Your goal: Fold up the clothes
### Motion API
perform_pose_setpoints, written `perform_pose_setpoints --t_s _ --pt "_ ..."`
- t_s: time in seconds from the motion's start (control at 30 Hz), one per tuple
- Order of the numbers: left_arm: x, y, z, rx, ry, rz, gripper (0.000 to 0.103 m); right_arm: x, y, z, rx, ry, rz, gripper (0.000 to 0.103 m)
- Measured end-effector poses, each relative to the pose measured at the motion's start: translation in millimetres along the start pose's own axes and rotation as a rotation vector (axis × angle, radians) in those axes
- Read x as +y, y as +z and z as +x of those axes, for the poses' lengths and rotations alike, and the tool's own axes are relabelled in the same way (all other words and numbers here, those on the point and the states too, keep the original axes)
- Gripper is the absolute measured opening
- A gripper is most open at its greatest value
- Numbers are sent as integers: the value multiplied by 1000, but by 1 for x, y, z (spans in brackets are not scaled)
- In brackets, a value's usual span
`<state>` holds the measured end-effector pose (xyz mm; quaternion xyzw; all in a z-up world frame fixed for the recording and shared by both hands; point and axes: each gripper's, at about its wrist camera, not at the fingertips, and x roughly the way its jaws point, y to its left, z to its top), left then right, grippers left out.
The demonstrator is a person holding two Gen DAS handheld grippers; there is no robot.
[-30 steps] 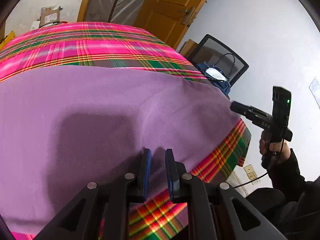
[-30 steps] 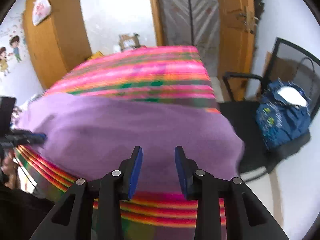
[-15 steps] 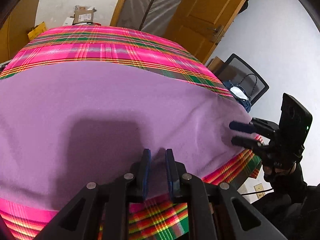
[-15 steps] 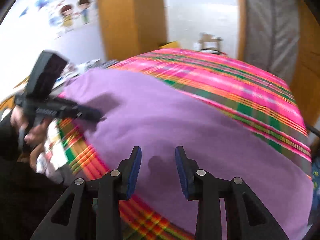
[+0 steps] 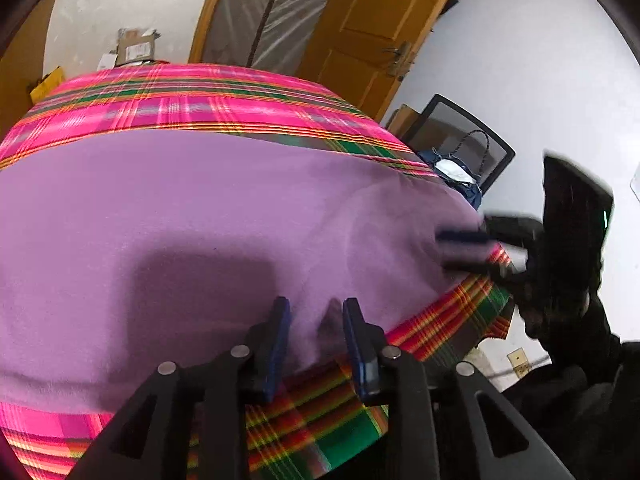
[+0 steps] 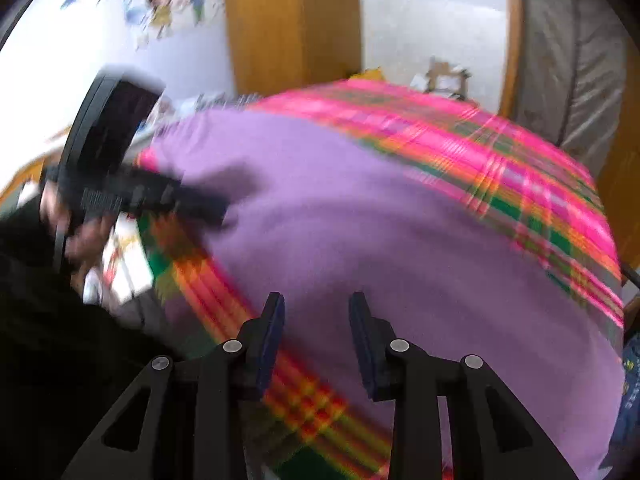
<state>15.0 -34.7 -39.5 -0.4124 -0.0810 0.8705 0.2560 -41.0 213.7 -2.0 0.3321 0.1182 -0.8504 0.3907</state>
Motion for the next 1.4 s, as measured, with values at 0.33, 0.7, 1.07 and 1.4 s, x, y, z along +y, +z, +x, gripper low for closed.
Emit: perform_pose_setpoints --t_s 0.33,0.7,1.07,1.4 --pt "6 9 -2 4 7 -42 28 -17 57 60 59 -99 118 34" --pt "2 15 3 -1 -15 -25 28 -64 46 55 104 -235 213 33" --pt "-19 28 23 7 -65 26 28 -29 -8 20 96 -146 120 36" --pt "-26 29 36 31 -81 42 28 -29 -17 -4 120 -166 92 36"
